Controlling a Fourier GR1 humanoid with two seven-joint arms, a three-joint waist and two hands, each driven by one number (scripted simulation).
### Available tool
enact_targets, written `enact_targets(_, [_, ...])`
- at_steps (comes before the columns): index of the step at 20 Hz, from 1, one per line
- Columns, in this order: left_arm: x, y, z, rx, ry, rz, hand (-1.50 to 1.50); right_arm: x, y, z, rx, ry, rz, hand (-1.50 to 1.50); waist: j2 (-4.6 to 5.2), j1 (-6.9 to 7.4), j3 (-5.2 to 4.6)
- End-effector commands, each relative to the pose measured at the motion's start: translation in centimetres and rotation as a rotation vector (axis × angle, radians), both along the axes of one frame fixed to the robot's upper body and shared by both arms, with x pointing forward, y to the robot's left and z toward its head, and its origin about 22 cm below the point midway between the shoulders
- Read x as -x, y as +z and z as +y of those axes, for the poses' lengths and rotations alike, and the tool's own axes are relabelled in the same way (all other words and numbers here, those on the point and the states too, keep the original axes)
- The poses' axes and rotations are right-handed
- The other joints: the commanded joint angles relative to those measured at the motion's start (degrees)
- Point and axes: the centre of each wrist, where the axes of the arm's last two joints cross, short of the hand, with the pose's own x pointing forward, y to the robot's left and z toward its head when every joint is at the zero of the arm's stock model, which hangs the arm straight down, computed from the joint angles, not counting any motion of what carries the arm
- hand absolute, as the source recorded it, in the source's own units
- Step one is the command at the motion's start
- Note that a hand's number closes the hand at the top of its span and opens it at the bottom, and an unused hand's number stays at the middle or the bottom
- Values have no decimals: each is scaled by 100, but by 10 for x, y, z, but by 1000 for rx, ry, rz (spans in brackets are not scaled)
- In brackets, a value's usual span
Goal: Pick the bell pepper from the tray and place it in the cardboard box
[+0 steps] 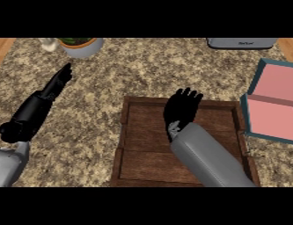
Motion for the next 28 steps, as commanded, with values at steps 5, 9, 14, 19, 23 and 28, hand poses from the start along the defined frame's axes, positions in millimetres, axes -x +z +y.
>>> enact_targets(5, [3,-11,-4,-12,2,12,0,1,-13,-19,51,-167,14,-150,7,-38,2])
enact_targets(9, [-4,-10,5,1,-17,4,0,9,-36,-8,61,-27,33,150,26,30,2])
enact_targets(14, [-5,-15,-8,6,3,-14,0,-10,-27,-17,128,71,-61,150,25,9,2])
enact_targets(19, [-2,-16,3,-1,15,-3,0,28,-25,-9,-81,471,-38,150,-6,-89,7])
enact_targets(23, [-4,-7,-4,0,-32,-21,0,79,-18,34,-341,930,21,150,44,317,68])
enact_targets(28, [-3,-15,1,9,11,8,0,130,-2,24,-572,1330,-57,150,-71,-124,33])
